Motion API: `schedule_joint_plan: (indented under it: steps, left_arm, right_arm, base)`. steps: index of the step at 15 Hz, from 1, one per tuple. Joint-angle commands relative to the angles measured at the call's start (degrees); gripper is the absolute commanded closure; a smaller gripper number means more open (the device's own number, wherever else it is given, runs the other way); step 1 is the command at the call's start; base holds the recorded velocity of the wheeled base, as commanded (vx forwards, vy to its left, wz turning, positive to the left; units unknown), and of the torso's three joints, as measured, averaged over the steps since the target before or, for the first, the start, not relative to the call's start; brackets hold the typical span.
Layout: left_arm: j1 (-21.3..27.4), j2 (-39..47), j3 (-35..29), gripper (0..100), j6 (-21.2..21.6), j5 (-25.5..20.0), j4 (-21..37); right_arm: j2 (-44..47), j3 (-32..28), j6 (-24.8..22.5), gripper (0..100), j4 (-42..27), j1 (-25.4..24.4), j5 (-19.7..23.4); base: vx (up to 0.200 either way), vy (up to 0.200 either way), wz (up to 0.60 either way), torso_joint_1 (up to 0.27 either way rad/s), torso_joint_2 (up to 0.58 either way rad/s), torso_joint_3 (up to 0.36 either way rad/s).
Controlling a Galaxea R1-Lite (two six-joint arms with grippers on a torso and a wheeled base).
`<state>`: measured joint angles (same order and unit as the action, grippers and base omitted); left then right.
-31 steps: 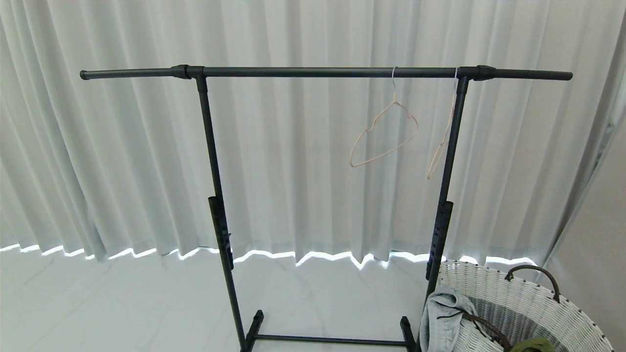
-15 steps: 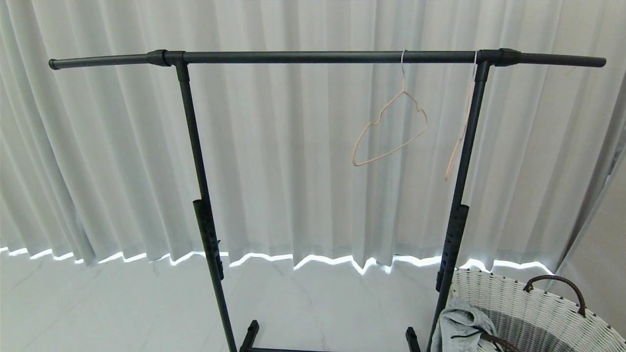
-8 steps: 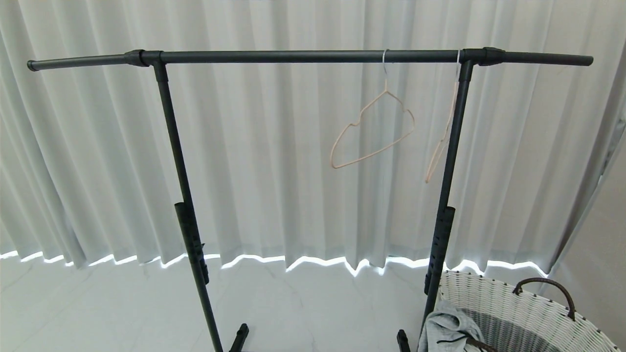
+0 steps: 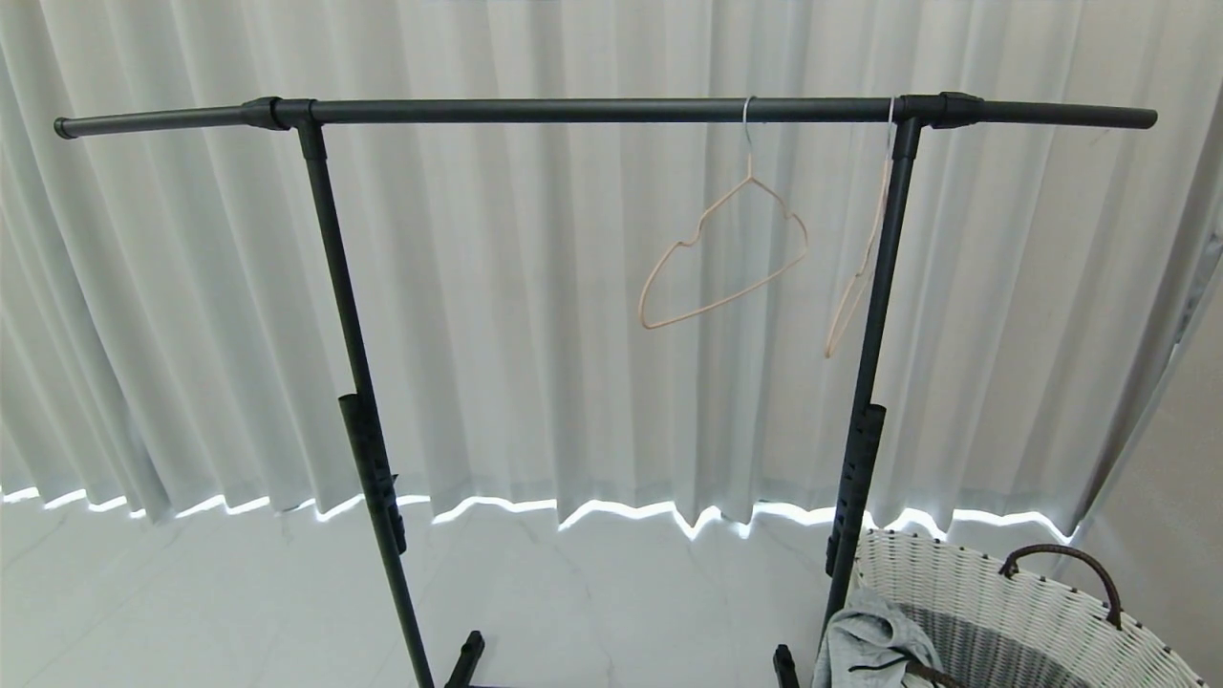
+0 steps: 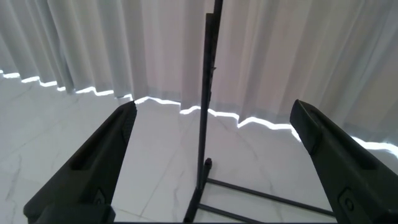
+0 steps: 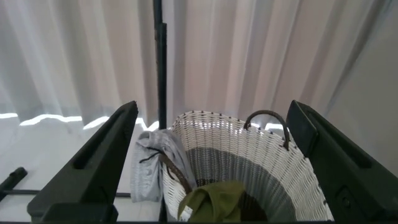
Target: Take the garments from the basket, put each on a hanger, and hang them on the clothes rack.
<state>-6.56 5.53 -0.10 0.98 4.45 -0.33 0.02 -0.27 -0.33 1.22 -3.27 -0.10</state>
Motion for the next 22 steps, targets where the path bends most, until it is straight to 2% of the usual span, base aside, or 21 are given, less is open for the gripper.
schedule_joint_plan:
  steps: [1, 2, 3, 4, 6, 9, 12, 16, 18, 22]
  left_arm:
    - [0.0, 0.0, 0.0, 0, 1.0, -0.1, -0.1]
    - [0.0, 0.0, 0.0, 0, 2.2, -0.1, -0.1]
    - [0.0, 0.0, 0.0, 0, 2.1, -0.1, -0.1]
    - [0.0, 0.0, 0.0, 0, 2.1, -0.1, 0.0]
    - [0.0, 0.0, 0.0, 0, 2.1, -0.1, 0.0]
    - [0.1, 0.0, 0.0, 0, 1.7, -0.1, 0.0]
    - [0.1, 0.0, 0.0, 0, -3.7, 0.6, -0.1]
    - [0.1, 0.0, 0.0, 0, -3.8, 0.6, -0.1]
    - [0.1, 0.0, 0.0, 0, -3.8, 0.6, -0.1]
    - [0.1, 0.0, 0.0, 0, -3.8, 0.6, -0.1]
  right_arm:
    - [0.0, -7.5, 0.1, 0, -0.5, -0.4, 2.7]
    - [0.0, -14.3, -1.9, 0, -4.3, -1.2, 5.5]
    - [0.2, -19.5, -7.4, 0, -9.7, -1.7, 6.2]
    - [3.4, -21.9, -13.6, 0, -14.8, -2.3, 6.0]
    - [13.0, -20.6, -19.7, 0, -16.3, -2.7, 5.9]
    - [31.7, -19.7, -20.8, 0, -15.3, -2.6, 3.4]
    - [36.1, -17.4, -20.8, 0, -10.4, -2.6, 3.3]
    - [36.5, -13.2, -20.9, 0, -9.7, -2.6, 3.3]
    - [41.3, -13.7, -21.5, 0, -9.3, -2.5, 2.9]
    - [59.6, -15.7, -21.7, 0, 1.0, -0.7, -3.9]
  base:
    - [0.000, 0.000, 0.00, 0.000, 0.00, 0.000]
    - [0.000, 0.000, 0.00, 0.000, 0.00, 0.000]
    - [0.000, 0.000, 0.00, 0.000, 0.00, 0.000]
    - [0.000, 0.000, 0.00, 0.000, 0.00, 0.000]
    - [0.000, 0.000, 0.00, 0.000, 0.00, 0.000]
    - [0.000, 0.000, 0.00, 0.000, 0.00, 0.000]
    - [0.000, 0.000, 0.00, 0.000, 0.00, 0.000]
    - [0.000, 0.000, 0.00, 0.000, 0.00, 0.000]
    - [0.000, 0.000, 0.00, 0.000, 0.00, 0.000]
    - [0.000, 0.000, 0.00, 0.000, 0.00, 0.000]
